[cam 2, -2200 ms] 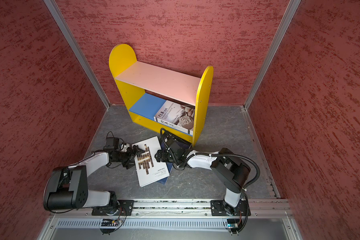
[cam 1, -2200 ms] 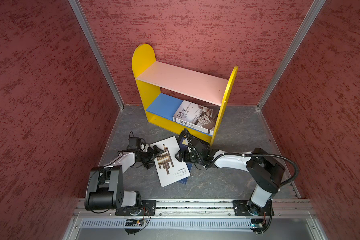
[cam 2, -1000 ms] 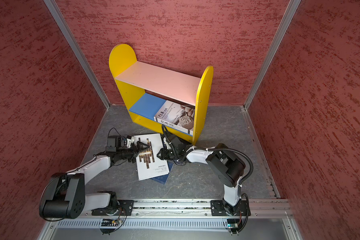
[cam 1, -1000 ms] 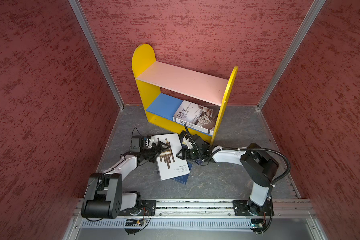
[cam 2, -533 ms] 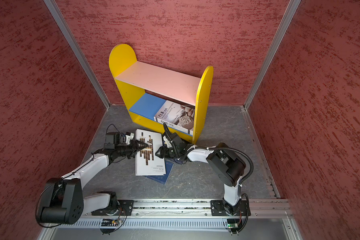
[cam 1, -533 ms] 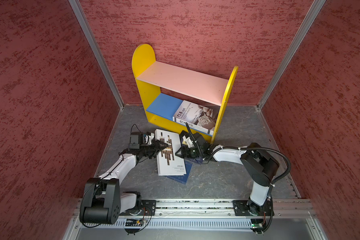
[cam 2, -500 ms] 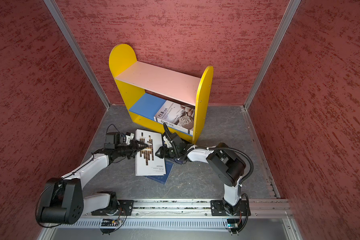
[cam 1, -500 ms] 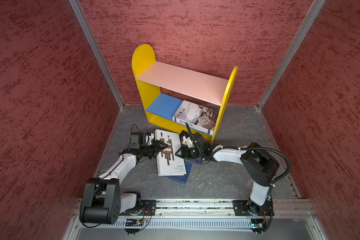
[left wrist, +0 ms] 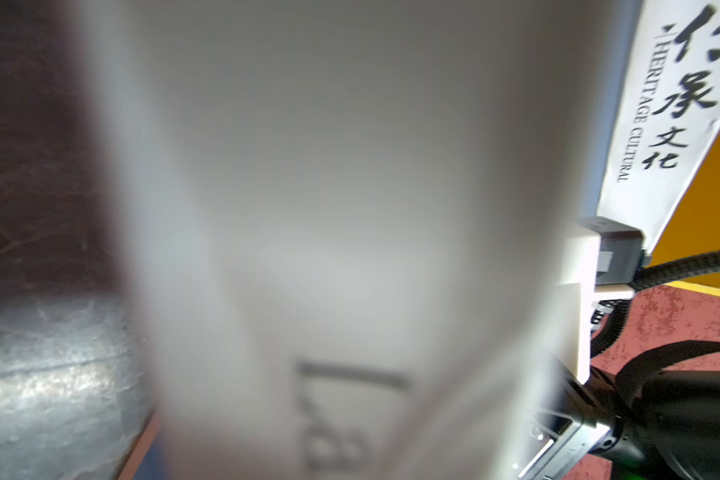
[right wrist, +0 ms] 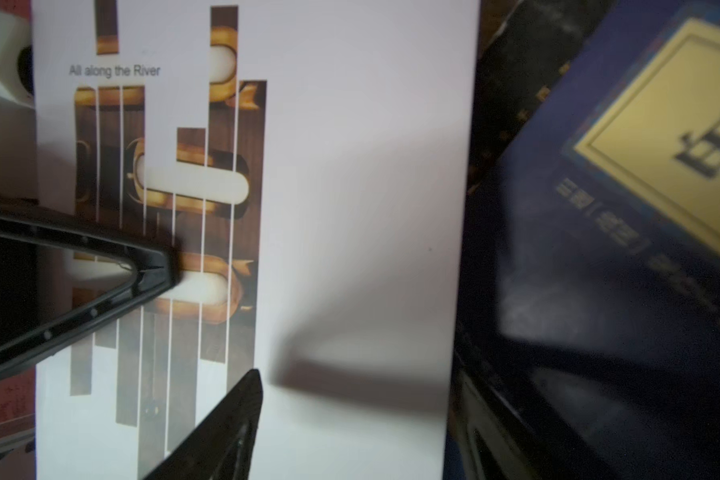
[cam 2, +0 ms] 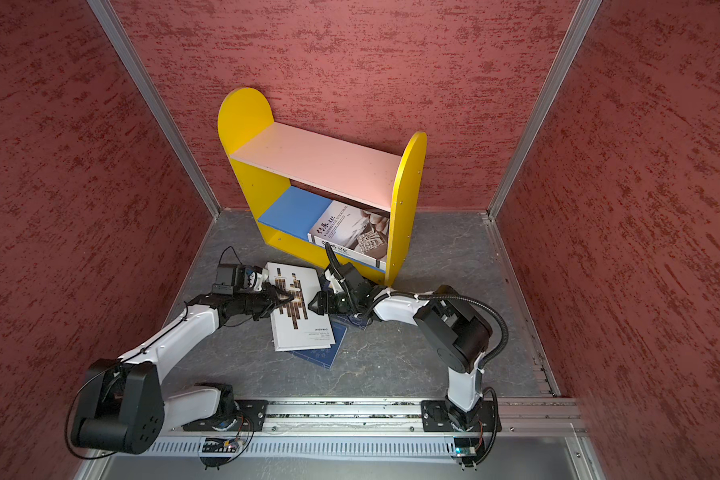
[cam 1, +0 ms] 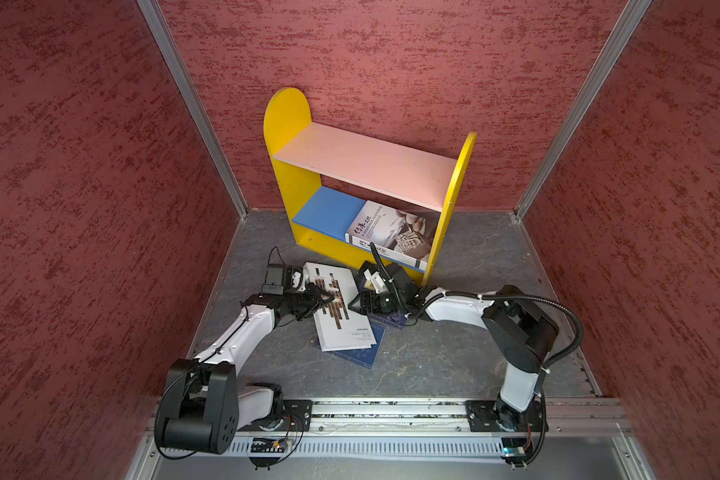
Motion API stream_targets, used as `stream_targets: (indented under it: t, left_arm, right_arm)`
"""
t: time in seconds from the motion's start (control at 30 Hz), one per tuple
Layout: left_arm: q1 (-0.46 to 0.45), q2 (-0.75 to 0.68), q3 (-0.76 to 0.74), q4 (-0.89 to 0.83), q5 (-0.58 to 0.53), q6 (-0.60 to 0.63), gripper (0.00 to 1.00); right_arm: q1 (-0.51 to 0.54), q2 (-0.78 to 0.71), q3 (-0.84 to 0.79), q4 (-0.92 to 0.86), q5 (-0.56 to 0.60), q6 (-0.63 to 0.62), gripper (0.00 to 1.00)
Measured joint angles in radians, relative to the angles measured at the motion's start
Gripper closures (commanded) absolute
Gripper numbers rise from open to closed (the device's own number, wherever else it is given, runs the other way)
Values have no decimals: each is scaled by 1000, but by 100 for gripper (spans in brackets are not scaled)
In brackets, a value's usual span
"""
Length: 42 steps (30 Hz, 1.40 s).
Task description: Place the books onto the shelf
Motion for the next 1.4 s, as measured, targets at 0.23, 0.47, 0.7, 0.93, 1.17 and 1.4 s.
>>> stream_targets:
  t: [0.23,0.47,0.7,0.93,1.17,1.4]
  left_arm:
    - [4,-73,0,-51,-54,-23,80]
    - [63,-200,95,-233,-132,-33,84]
    - [195,-303,259,-411,-164,-4,84]
    - [272,-298,468,-562,-167,53,84]
    - [312,-257,688,-567,-134,60,84]
    - [330,-266,729,-414,-48,-35,82]
  right_arm:
    - [-13,-74,17,-24,-1,-19,9]
    - [-29,-151,76,-76,-23,-55,1]
    - [-30,-226,127,-215,-84,-120,1]
    - [-30,-281,284,-443,-101,-226,1]
    - [-30,-353,449,-497,26,-295,1]
    - [-31,-467,455,-424,200,-309,1]
